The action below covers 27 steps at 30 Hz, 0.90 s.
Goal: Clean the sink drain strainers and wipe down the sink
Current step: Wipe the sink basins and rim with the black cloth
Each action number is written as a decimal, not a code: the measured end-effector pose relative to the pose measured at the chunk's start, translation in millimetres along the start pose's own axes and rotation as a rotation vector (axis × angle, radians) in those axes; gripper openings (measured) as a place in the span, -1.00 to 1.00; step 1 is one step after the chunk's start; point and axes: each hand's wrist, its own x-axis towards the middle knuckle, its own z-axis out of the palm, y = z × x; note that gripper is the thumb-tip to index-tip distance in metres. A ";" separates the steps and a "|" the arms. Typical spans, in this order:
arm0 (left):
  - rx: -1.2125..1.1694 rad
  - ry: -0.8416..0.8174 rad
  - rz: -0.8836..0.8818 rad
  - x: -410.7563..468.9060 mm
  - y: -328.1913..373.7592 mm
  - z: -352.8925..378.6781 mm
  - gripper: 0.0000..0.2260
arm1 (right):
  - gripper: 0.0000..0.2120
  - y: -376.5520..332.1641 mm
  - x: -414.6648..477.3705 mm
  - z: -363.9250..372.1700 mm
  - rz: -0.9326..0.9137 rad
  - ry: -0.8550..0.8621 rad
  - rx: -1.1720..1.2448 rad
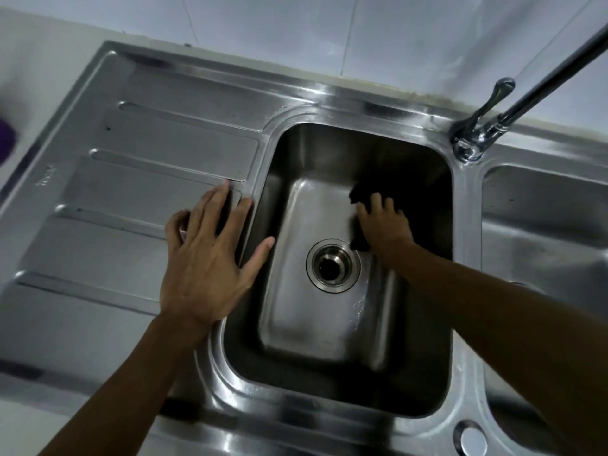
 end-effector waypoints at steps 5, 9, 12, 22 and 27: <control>-0.026 -0.004 0.004 0.4 1.3 -1.7 -0.37 | -0.59 -14.7 -37.5 0.3 -0.014 -0.257 -0.194; -0.042 0.001 0.020 1.7 1.7 -2.6 -0.38 | -0.65 -52.9 -89.6 2.5 -0.238 -0.477 -0.133; -0.033 0.020 0.022 -1.6 0.6 -3.6 -0.39 | -0.68 -87.8 -124.4 4.5 -0.449 -0.739 -0.044; -0.036 -0.015 -0.039 -29.5 2.7 -5.1 -0.36 | -0.72 -150.9 -139.5 -58.4 -0.280 -0.513 1.138; -0.057 -0.122 -0.143 -81.6 11.6 -20.9 -0.30 | -0.81 -116.0 -200.7 -70.3 -0.464 -0.077 1.201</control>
